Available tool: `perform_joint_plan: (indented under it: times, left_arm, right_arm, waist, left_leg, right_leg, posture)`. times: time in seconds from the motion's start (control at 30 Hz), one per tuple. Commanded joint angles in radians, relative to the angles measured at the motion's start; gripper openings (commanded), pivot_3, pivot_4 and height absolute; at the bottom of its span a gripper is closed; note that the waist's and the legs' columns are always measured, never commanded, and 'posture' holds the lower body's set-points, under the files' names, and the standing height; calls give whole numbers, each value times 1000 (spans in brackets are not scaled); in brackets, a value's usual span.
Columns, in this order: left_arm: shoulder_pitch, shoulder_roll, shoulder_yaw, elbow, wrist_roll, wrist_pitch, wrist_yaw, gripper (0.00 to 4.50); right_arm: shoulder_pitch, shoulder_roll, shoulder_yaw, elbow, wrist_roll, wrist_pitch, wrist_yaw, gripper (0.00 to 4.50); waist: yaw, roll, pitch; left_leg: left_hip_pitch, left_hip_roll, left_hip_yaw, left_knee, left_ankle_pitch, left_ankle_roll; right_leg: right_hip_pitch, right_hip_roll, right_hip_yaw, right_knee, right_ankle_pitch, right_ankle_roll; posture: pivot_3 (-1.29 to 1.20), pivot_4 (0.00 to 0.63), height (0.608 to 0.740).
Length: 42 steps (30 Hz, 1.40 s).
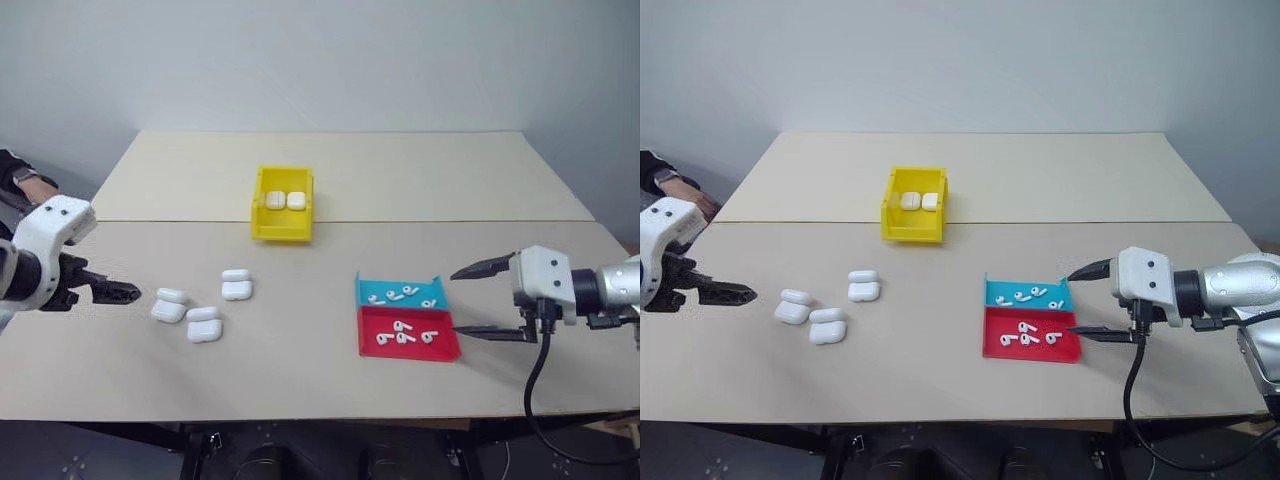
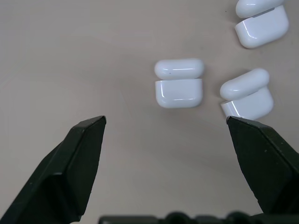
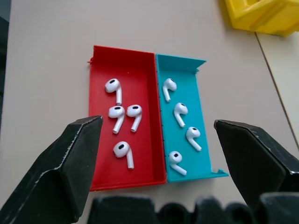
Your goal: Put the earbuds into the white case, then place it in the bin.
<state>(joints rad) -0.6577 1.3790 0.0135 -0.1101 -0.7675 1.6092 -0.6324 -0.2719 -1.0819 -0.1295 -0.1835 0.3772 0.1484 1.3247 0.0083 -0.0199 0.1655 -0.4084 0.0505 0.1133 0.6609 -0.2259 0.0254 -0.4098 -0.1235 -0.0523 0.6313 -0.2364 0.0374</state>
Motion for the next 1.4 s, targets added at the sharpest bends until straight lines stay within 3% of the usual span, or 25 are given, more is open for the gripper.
perform_joint_plan:
  times: [0.03,0.2,0.47,0.7,1.4]
  left_arm:
    - [-107,-5,-164,99,74,-36,-81,4500]
    - [-215,-15,-402,202,212,-166,-240,4500]
    - [-332,-111,-545,353,363,-225,-362,4500]
    - [-350,-209,-548,476,430,-244,-408,4500]
    - [-334,-316,-531,511,504,-240,-410,4500]
  right_arm:
    - [-17,2,-15,-14,16,14,-7,4450]
    - [-29,8,-8,-12,16,29,-11,4450]
    - [-1,3,-34,-32,24,46,-21,4450]
    - [10,4,-39,-40,20,52,-35,4450]
    - [33,-1,-62,-54,18,61,-62,4450]
  waist:
    - [1,0,0]
    - [1,0,0]
    - [4,-1,0]
    - [3,-1,0]
    - [1,-1,0]
  left_leg:
    - [0,0,0,0,0,0]
    - [-2,0,1,0,1,-1]
    - [-11,-1,0,3,4,-6]
    - [-12,0,0,7,4,-6]
    - [-12,0,0,8,4,-5]
  right_leg:
    - [0,0,0,0,0,0]
    - [-2,0,0,1,0,0]
    - [-11,0,0,3,0,0]
    - [-12,0,1,8,0,1]
    - [-12,0,1,9,-1,1]
  posture:
    - [0,150,740]
    - [0,150,740]
    - [0,150,740]
    - [0,150,740]
    - [0,150,740]
